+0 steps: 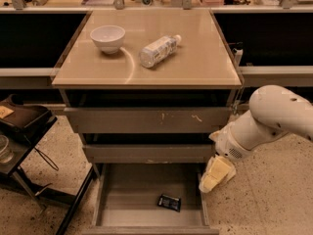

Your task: Pick rxbar blueberry from bottom drawer and place on counter

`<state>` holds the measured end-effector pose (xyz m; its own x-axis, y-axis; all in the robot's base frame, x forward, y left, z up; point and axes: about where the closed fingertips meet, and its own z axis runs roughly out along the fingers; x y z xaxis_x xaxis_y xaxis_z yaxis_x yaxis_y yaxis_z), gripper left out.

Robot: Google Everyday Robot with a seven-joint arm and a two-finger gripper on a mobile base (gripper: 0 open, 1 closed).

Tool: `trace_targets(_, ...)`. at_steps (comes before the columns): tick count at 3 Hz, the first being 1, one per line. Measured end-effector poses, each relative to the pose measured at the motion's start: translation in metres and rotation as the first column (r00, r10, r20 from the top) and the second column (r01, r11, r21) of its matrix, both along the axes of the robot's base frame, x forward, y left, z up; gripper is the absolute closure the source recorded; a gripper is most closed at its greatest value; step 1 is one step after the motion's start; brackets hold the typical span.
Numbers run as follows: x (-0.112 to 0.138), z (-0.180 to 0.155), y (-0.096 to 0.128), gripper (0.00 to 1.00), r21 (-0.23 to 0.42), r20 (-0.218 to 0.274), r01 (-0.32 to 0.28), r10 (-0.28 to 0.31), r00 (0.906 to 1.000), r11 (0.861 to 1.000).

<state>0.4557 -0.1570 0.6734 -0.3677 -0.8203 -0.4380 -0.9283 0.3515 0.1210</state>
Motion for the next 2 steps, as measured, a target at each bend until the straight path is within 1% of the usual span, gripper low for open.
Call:
trace_targets(1,0.000,-0.001,0.000,0.00,0.001,-0.001,0.000,0.000,1.0000,1.000)
trace_targets(2,0.010,-0.021,0.008,0.00,0.071,-0.008,-0.012,0.013,0.9999,0.997)
